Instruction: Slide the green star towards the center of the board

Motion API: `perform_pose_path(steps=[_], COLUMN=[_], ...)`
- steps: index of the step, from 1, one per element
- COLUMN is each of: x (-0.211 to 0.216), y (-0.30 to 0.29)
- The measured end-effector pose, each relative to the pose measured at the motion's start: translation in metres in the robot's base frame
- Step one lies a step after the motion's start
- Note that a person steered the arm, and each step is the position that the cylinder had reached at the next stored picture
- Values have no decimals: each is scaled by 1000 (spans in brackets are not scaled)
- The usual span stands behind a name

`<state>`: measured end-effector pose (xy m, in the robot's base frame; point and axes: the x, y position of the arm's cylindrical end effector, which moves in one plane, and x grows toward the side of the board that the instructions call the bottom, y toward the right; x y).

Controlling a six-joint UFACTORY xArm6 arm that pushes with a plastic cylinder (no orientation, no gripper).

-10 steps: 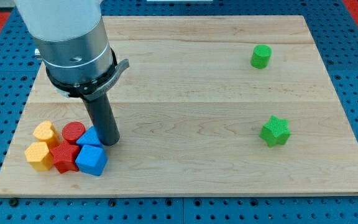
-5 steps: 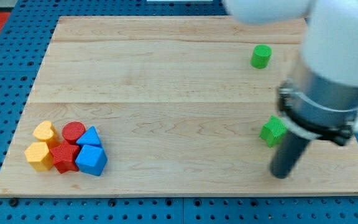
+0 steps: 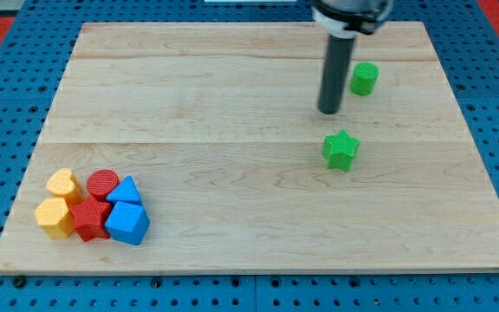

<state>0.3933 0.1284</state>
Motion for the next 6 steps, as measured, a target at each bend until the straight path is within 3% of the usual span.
perform_pose_path(steps=[1, 2, 3, 5, 6], x=[49, 97, 73, -39, -22], y=[61, 61, 16, -50, 14])
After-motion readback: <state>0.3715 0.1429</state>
